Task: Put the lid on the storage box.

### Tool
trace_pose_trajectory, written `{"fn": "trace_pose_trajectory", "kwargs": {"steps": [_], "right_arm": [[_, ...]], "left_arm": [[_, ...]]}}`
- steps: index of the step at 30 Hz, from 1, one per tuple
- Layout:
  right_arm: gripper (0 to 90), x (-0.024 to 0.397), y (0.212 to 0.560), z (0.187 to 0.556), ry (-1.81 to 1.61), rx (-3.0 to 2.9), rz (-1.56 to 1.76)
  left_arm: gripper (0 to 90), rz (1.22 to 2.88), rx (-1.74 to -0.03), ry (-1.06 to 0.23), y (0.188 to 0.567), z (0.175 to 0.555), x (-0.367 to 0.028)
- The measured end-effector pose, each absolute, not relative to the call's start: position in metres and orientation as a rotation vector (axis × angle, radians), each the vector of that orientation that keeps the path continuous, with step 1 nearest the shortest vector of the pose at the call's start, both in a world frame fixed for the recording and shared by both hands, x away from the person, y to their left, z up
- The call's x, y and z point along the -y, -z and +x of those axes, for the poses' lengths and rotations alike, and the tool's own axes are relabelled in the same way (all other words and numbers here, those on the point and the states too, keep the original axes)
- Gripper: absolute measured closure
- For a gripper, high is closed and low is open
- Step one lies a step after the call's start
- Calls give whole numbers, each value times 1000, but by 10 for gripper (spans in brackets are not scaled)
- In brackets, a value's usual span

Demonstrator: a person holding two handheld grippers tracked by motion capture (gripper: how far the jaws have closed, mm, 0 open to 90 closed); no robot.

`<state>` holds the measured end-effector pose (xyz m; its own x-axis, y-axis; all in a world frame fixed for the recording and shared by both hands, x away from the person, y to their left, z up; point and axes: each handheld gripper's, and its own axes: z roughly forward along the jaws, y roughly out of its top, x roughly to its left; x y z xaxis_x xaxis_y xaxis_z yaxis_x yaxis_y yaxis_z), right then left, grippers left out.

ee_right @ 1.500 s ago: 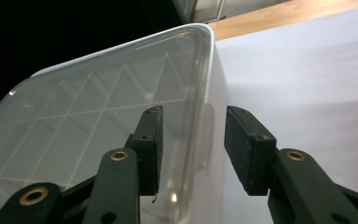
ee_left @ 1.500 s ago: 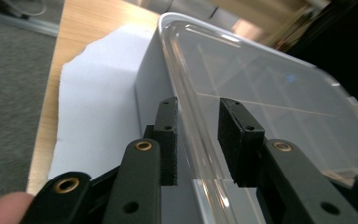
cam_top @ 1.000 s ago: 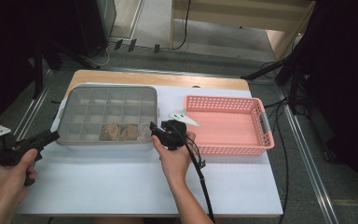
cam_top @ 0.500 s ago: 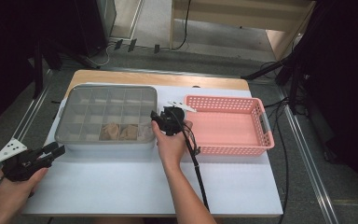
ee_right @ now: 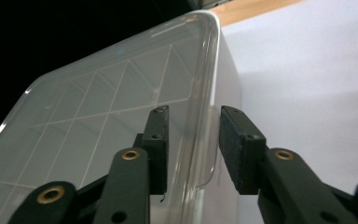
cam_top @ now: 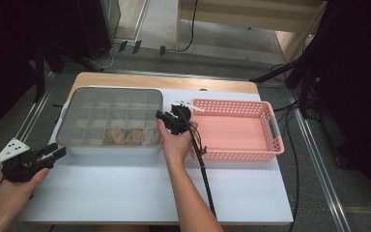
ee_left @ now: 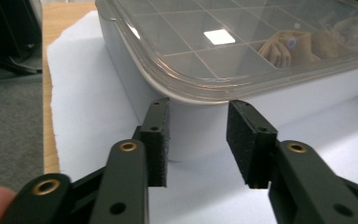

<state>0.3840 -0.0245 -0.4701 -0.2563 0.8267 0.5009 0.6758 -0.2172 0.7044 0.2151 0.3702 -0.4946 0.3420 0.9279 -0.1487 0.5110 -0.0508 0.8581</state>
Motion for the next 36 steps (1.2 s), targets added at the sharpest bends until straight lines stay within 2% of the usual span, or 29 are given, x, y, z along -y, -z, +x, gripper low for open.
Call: {"fn": "trace_pose_trajectory", "kwargs": {"steps": [2,6,11,16,19,23,28,30,33,36], "right_arm": [[694,25,469,386,-1479,-1848,1794],[704,28,468,389,-1484,-1844,1783],[735,27,464,384,-1452,-1863,1730],[657,26,461,374,-1443,-1883,1693],[648,28,461,371,-1435,-1899,1691],[647,32,466,371,-1419,-1916,1700],[647,26,469,369,-1423,-1931,1670],[674,24,469,366,-1404,-1907,1646],[677,24,470,365,-1414,-1892,1645],[617,26,469,366,-1404,-1911,1637]], "left_arm": [[530,1696,-1294,-564,495,217,-369],[504,1686,-1280,-540,495,215,-371],[524,1608,-1277,-532,491,209,-382],[541,1620,-1260,-533,489,214,-377],[523,1621,-1275,-544,492,218,-375],[564,1614,-1276,-562,490,216,-374],[535,1580,-1302,-491,492,220,-378],[531,1563,-1305,-468,494,219,-380],[543,1564,-1296,-510,498,215,-375],[494,1549,-1287,-511,504,208,-372]]}}
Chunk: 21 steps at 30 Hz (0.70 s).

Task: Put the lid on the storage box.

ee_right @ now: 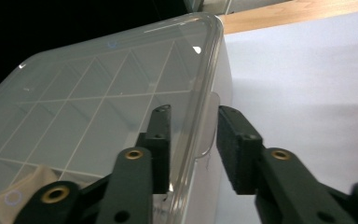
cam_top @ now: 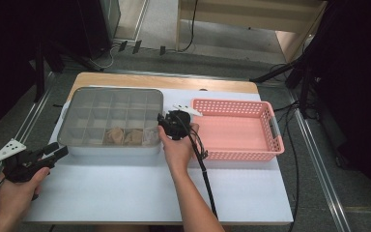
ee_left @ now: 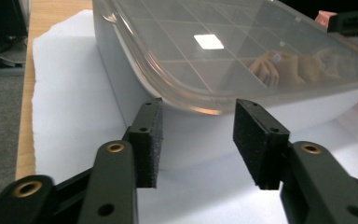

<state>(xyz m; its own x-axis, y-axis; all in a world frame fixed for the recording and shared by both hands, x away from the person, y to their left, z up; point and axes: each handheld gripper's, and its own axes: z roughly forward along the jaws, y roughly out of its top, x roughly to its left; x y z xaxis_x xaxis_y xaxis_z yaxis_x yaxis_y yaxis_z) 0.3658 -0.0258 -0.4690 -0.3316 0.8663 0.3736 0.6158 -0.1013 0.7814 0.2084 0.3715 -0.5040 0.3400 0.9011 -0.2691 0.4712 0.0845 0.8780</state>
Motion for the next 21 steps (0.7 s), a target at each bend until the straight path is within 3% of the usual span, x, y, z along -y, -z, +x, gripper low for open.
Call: {"fn": "trace_pose_trajectory", "kwargs": {"steps": [4,9,11,15,21], "right_arm": [[566,27,469,359,-1379,-1916,1588],[387,24,468,347,-1337,-1951,1458],[321,24,467,342,-1352,-1960,1442],[164,27,462,331,-1358,-1968,1404],[123,39,460,309,-1394,-1980,1347]], "left_arm": [[382,1524,-1295,-526,511,198,-369],[136,1526,-1353,-585,517,186,-362],[90,1503,-1352,-583,521,183,-362],[80,1480,-1379,-617,525,177,-359],[81,1485,-1380,-668,527,174,-355]]}}
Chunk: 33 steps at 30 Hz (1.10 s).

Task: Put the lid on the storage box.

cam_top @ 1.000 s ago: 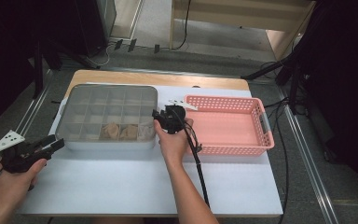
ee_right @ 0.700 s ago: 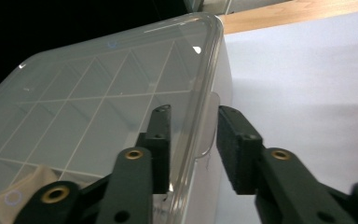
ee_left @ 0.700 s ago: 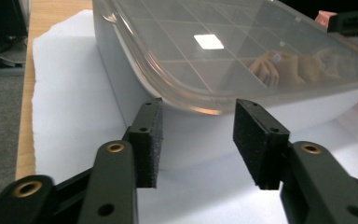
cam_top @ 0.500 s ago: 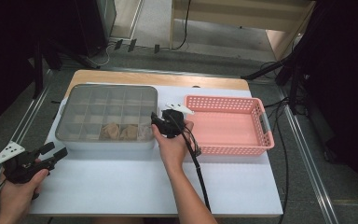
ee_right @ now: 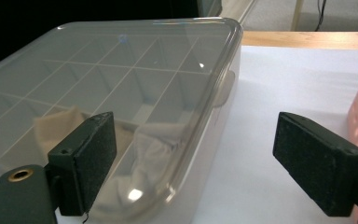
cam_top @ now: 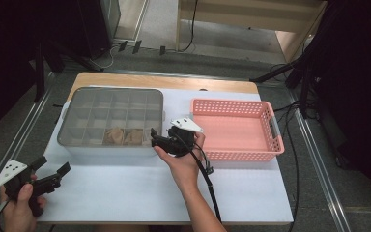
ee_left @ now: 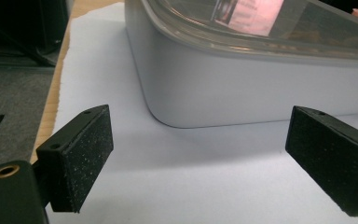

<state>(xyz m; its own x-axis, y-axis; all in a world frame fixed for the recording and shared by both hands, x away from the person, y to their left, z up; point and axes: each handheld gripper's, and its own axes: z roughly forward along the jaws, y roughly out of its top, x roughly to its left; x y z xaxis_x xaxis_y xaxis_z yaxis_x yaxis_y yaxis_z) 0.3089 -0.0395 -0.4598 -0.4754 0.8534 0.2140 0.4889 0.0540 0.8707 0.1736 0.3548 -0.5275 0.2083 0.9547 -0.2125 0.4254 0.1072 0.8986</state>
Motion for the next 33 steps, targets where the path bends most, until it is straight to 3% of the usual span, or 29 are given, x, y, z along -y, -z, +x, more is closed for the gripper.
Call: {"fn": "trace_pose_trajectory", "kwargs": {"steps": [12,33], "right_arm": [[101,67,466,265,-1453,-2006,1277],[102,155,491,212,-1429,-1915,1263]], "left_arm": [[81,1511,-1375,-722,531,172,-349],[81,1485,-1344,-695,533,169,-352]]}}
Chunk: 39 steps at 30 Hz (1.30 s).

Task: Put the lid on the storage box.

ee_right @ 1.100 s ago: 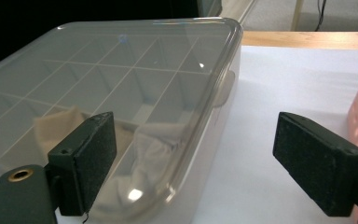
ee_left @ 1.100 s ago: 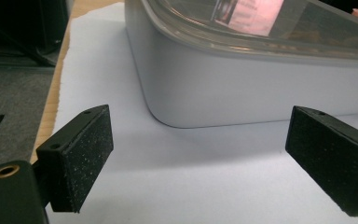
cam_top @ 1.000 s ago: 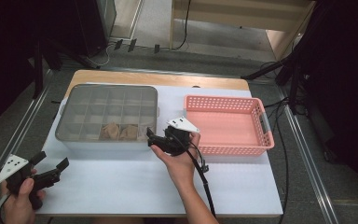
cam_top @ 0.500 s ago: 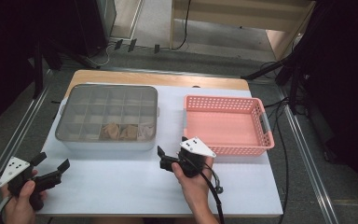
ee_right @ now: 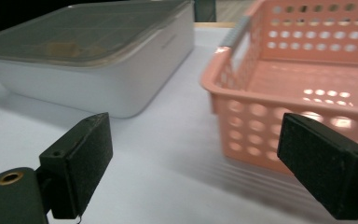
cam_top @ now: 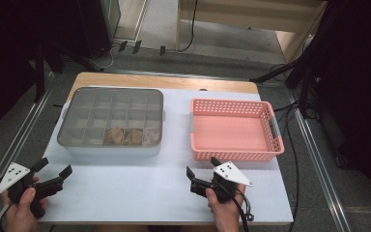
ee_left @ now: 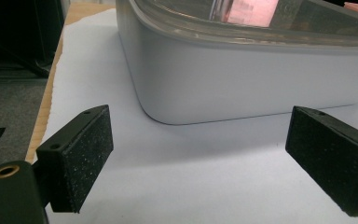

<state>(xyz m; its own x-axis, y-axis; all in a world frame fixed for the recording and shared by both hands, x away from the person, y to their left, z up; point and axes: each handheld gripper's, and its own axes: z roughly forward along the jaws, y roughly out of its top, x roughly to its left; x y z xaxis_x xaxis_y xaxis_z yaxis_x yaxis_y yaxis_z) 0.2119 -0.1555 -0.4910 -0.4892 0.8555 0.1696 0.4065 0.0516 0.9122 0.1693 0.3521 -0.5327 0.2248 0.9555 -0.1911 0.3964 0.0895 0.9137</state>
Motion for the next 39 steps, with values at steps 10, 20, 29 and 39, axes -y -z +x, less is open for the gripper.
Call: {"fn": "trace_pose_trajectory", "kwargs": {"steps": [10,20,29,39], "right_arm": [[99,197,499,201,-1405,-1867,1302],[99,241,509,200,-1350,-1825,1348],[100,285,514,199,-1317,-1751,1420],[102,320,518,198,-1287,-1712,1451]], "left_arm": [[81,1459,-1347,-683,533,169,-354],[81,1461,-1352,-685,533,169,-354],[81,1462,-1352,-686,533,169,-354],[80,1461,-1357,-686,533,170,-354]]}}
